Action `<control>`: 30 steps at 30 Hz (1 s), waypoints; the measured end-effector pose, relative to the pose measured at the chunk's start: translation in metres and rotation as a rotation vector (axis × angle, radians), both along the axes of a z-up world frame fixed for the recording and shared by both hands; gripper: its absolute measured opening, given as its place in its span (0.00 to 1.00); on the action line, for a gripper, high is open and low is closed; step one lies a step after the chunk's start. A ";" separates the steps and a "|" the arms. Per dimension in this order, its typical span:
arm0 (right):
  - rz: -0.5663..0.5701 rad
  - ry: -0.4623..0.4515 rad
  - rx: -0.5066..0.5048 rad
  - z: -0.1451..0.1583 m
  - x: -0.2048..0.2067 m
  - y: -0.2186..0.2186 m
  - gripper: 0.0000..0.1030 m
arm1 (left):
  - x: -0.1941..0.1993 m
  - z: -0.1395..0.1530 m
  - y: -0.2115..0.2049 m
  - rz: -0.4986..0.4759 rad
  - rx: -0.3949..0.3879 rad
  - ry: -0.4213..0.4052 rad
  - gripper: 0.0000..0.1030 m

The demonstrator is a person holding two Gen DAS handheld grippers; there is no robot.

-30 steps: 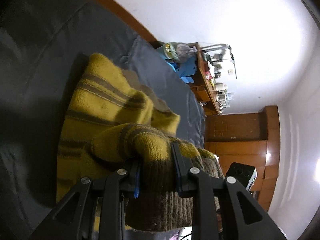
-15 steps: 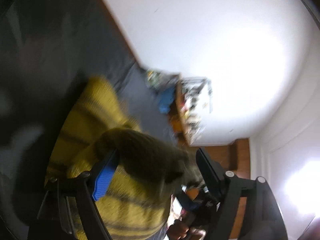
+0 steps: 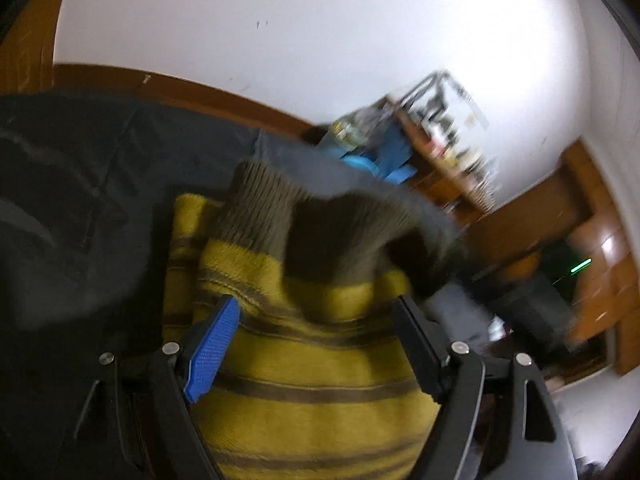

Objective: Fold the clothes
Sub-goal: 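Lower the folded hem onto the sweater and open both tools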

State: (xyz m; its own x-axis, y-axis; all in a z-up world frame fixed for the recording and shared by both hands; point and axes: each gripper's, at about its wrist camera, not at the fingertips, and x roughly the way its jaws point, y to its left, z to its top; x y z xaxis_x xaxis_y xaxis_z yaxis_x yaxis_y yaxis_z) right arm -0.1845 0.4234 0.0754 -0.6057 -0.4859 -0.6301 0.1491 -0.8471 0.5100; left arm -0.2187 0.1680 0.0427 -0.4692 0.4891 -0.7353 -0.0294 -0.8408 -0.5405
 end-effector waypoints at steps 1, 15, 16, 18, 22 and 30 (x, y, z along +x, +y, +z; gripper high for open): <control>-0.010 0.026 -0.028 0.009 0.001 0.005 0.70 | -0.001 -0.004 0.001 0.006 -0.015 -0.021 0.79; 0.267 0.084 0.395 0.011 0.014 -0.093 0.71 | -0.014 -0.004 0.019 0.026 -0.198 -0.021 0.79; 0.278 0.044 0.416 0.000 0.006 -0.099 0.71 | -0.017 -0.013 0.018 0.033 -0.216 -0.041 0.79; 0.297 -0.033 0.452 -0.021 -0.009 -0.108 0.71 | -0.020 -0.024 0.011 0.057 -0.216 -0.068 0.79; 0.291 -0.185 0.416 -0.060 -0.037 -0.100 0.77 | -0.023 -0.047 -0.005 0.157 -0.237 -0.158 0.81; 0.277 -0.138 0.411 -0.060 -0.037 -0.094 0.81 | -0.013 -0.053 -0.011 0.136 -0.207 -0.143 0.85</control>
